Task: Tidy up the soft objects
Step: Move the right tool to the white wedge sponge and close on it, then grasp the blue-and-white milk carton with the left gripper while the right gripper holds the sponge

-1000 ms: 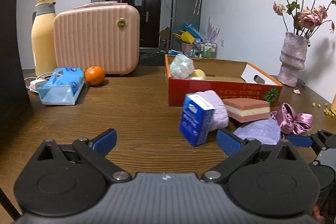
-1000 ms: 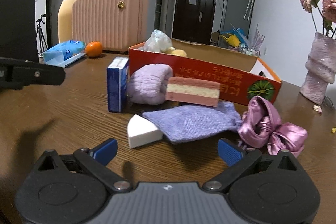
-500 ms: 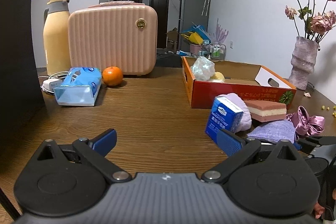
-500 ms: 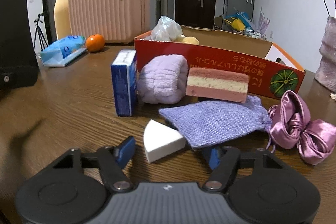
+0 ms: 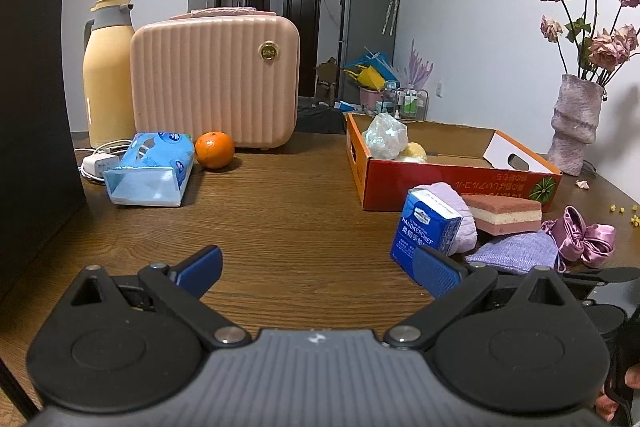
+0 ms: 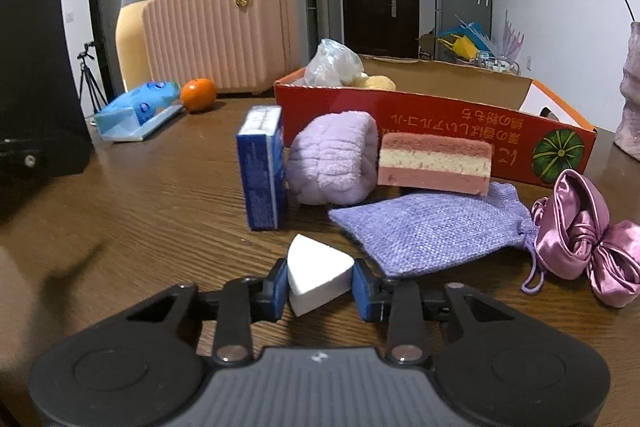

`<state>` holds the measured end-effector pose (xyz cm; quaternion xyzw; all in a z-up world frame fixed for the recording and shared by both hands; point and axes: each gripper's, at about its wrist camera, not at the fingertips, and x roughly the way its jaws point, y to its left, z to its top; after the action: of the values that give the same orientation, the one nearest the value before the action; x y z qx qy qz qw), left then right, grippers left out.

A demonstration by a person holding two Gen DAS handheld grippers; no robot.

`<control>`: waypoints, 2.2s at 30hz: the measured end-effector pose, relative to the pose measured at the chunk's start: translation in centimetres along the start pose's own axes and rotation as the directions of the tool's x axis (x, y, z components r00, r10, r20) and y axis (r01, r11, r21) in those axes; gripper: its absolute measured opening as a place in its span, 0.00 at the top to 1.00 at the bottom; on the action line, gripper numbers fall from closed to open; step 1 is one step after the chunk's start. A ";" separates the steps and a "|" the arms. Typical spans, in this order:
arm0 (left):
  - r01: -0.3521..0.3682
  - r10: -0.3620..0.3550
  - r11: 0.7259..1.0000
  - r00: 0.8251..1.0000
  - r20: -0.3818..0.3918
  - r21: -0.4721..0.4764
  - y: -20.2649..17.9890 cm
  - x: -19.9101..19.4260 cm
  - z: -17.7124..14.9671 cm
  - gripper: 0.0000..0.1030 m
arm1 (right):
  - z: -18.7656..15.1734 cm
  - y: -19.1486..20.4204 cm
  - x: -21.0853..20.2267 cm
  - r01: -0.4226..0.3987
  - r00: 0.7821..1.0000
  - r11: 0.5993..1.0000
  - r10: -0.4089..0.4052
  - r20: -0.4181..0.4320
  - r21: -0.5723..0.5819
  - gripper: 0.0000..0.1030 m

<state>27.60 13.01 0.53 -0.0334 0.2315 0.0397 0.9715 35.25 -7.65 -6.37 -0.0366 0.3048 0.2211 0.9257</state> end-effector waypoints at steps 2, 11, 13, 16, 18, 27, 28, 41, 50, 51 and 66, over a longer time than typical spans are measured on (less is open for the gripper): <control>-0.002 0.002 1.000 1.000 0.001 0.000 0.0 0.0 0.0 0.00 | 0.0 0.2 -0.4 -0.002 1.000 1.000 0.002 0.018 -0.005 0.70; -0.026 0.026 1.000 1.000 -0.009 -0.001 -0.2 0.7 -0.2 0.00 | 0.2 0.8 -2.2 -0.014 0.996 0.999 0.017 0.089 -0.029 0.70; -0.035 0.035 0.999 0.999 -0.011 0.000 -0.2 0.9 -0.3 0.00 | 0.3 0.8 -2.7 -0.015 0.994 0.999 0.019 0.106 -0.034 0.70; -0.045 0.045 0.999 0.999 -0.015 0.001 -0.4 1.2 -0.4 0.00 | 0.4 0.8 -3.2 -0.016 0.991 0.999 0.020 0.130 -0.033 0.70; -0.050 0.050 0.999 0.999 -0.017 0.002 -0.4 1.4 -0.4 0.00 | 0.6 0.6 -3.5 -0.017 0.989 0.999 0.021 0.145 -0.030 0.70; -0.046 0.046 0.999 0.999 -0.017 -0.010 -1.3 1.8 -0.3 0.00 | 1.1 -0.6 -4.6 -0.008 0.981 1.000 0.009 0.193 -0.007 0.70; -0.041 0.041 0.999 0.999 -0.017 -0.007 -1.5 1.9 -0.3 0.00 | 1.1 -0.9 -4.7 -0.003 0.980 1.000 0.004 0.199 -0.006 0.70; -0.014 0.016 0.998 0.999 -0.042 0.054 -6.2 3.8 -0.3 0.00 | 1.3 -5.0 -5.9 0.043 0.970 0.999 -0.049 0.240 0.029 0.70; -0.009 0.013 0.996 0.999 -0.053 0.088 -9.6 5.8 -0.1 0.00 | 1.4 -8.6 -6.2 0.085 0.964 0.995 -0.096 0.249 0.057 0.70; -0.014 0.018 0.996 0.999 -0.051 0.090 -9.8 6.0 -0.1 0.00 | 1.4 -9.0 -6.3 0.089 0.963 0.994 -0.101 0.250 0.060 0.70; -0.110 0.115 0.988 0.992 -0.043 0.112 -11.2 9.8 1.1 0.00 | 1.1 -13.7 -5.7 0.156 0.954 0.980 -0.181 0.237 0.120 0.70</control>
<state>37.85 2.58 -2.45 0.0320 0.2585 0.0808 0.9621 37.70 -21.97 -3.07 0.0117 0.1937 0.1285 0.9725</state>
